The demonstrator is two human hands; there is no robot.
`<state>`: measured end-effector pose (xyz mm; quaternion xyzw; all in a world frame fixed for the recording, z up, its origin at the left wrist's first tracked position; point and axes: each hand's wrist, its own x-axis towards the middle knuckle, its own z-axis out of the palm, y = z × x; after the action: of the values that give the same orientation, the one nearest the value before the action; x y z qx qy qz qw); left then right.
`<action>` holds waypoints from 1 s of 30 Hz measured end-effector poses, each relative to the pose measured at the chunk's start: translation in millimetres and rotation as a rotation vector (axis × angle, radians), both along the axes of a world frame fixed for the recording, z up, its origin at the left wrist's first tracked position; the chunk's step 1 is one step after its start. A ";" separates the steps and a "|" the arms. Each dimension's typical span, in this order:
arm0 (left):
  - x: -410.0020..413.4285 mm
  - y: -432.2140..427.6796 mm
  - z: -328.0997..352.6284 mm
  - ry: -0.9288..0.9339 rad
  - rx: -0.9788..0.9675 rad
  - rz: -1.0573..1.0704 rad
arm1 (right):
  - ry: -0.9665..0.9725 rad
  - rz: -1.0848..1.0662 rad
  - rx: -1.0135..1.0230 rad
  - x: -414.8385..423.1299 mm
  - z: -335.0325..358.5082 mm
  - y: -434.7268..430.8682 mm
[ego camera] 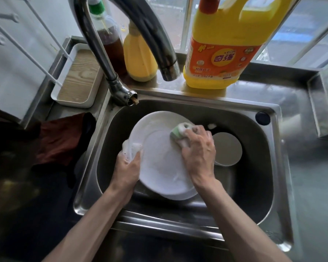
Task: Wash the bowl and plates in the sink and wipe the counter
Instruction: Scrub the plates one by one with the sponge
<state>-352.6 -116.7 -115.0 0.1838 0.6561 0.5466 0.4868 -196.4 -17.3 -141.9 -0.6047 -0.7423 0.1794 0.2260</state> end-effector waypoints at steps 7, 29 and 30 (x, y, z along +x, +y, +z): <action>-11.0 -2.7 -8.8 0.089 -0.046 0.106 | 0.015 0.106 -0.238 9.9 -4.0 -45.6; -18.7 -16.9 9.3 1.204 0.422 -0.765 | 1.472 -0.441 -1.331 55.3 47.3 1.8; -17.7 -15.9 10.8 1.204 0.428 -0.764 | 1.472 -0.461 -1.336 55.1 48.7 1.4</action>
<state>-370.3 -132.6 -104.2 0.7576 0.5789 0.2597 0.1529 -141.3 -15.9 -93.1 -0.4753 -0.0327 0.8362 0.2717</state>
